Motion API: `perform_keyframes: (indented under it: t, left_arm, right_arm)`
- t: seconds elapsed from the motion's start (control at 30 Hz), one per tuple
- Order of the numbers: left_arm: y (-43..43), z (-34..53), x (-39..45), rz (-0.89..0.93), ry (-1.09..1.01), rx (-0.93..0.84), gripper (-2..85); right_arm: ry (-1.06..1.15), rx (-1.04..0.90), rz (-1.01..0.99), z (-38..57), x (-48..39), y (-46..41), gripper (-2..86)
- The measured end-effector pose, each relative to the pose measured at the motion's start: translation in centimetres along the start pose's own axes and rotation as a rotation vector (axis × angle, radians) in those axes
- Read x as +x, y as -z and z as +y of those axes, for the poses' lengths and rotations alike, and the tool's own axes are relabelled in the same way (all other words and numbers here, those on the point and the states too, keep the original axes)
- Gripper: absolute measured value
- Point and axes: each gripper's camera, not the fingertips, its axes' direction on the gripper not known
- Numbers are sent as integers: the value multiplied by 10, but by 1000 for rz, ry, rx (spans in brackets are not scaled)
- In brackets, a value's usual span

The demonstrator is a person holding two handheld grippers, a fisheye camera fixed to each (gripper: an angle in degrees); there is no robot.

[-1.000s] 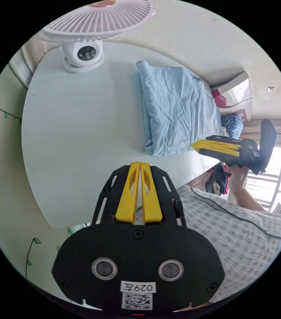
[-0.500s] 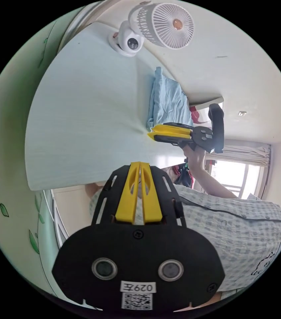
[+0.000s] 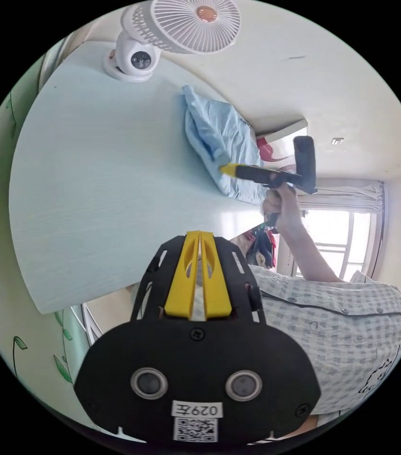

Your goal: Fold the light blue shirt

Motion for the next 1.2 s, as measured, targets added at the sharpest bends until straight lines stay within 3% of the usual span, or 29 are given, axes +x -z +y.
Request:
perform_keyframes:
  t: [0.17,0.23,0.33,0.43,0.67,0.8,0.9,1.07,1.2]
  left_arm:
    - [-17,-8,17,5,18,-23,-10]
    - [-34,-20,33,18,9,-42,-9]
    - [-60,-41,68,14,-36,-74,-9]
    - [-93,-66,112,3,-113,-123,-5]
    - [-180,-109,212,-39,-256,-279,97]
    - [-248,-107,289,-320,-389,-377,192]
    - [-300,-96,321,-462,-417,-441,233]
    - [-337,-79,345,-410,-443,-425,164]
    - [-354,-75,355,-395,-444,-392,88]
  right_arm:
    - [-140,435,39,91,48,179,-1]
    - [-325,561,84,163,96,234,0]
    - [-622,549,170,244,180,248,1]
    - [-724,481,38,289,251,233,2]
    - [-679,609,-108,327,274,265,0]
    - [-588,602,-230,315,277,273,0]
    - [-555,521,-201,300,275,276,0]
    - [-515,481,-240,296,273,282,0]
    - [-450,594,-349,309,261,299,0]
